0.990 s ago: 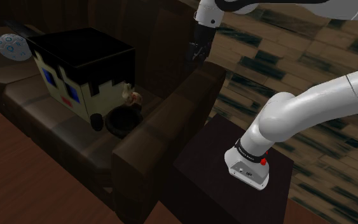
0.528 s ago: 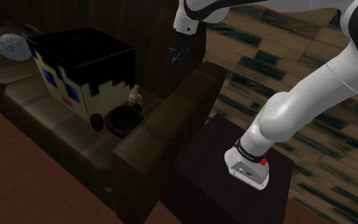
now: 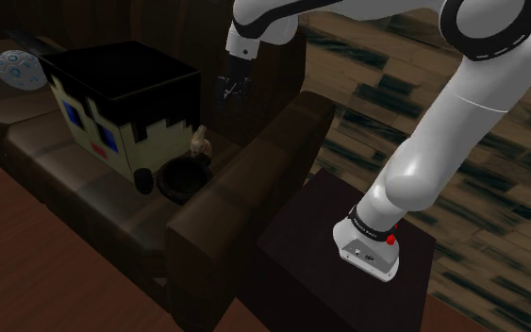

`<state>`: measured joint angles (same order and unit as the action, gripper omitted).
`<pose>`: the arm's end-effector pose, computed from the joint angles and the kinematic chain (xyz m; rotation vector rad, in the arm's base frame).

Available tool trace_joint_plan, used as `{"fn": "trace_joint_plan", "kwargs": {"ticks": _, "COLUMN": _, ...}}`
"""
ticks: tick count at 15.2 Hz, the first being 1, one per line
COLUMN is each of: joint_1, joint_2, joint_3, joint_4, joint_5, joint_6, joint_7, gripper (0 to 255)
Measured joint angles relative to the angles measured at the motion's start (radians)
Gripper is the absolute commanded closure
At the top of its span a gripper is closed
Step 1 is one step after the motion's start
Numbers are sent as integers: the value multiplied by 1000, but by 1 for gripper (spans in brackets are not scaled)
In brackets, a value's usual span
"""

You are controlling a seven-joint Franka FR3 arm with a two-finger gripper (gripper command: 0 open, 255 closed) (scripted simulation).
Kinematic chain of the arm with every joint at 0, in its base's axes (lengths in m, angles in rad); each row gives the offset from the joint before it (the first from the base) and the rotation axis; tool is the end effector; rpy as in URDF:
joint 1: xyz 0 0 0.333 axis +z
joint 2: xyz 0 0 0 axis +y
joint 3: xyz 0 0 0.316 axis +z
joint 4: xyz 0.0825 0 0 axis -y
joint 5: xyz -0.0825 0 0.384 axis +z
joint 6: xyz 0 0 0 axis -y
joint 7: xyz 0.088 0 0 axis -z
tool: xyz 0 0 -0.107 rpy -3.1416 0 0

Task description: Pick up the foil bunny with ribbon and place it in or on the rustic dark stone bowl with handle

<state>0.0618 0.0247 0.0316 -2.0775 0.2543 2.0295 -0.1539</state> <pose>0.5404 0.0649 0.4119 -2.9077 -0.1833 0.0958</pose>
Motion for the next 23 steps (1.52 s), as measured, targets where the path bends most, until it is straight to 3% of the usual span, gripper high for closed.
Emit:
{"fn": "trace_joint_plan", "kwargs": {"ticks": 9, "joint_1": 6, "joint_2": 362, "joint_3": 27, "joint_4": 344, "joint_5": 62, "joint_6": 6, "joint_7": -69, "gripper": 0}}
{"fn": "trace_joint_plan", "kwargs": {"ticks": 13, "joint_1": -4, "joint_2": 468, "joint_3": 22, "joint_4": 508, "joint_5": 69, "joint_6": -28, "joint_7": -76, "gripper": 0}}
{"fn": "trace_joint_plan", "kwargs": {"ticks": 23, "joint_1": 16, "joint_2": 481, "joint_3": 31, "joint_4": 454, "joint_5": 83, "joint_6": 71, "joint_7": -90, "gripper": 0}}
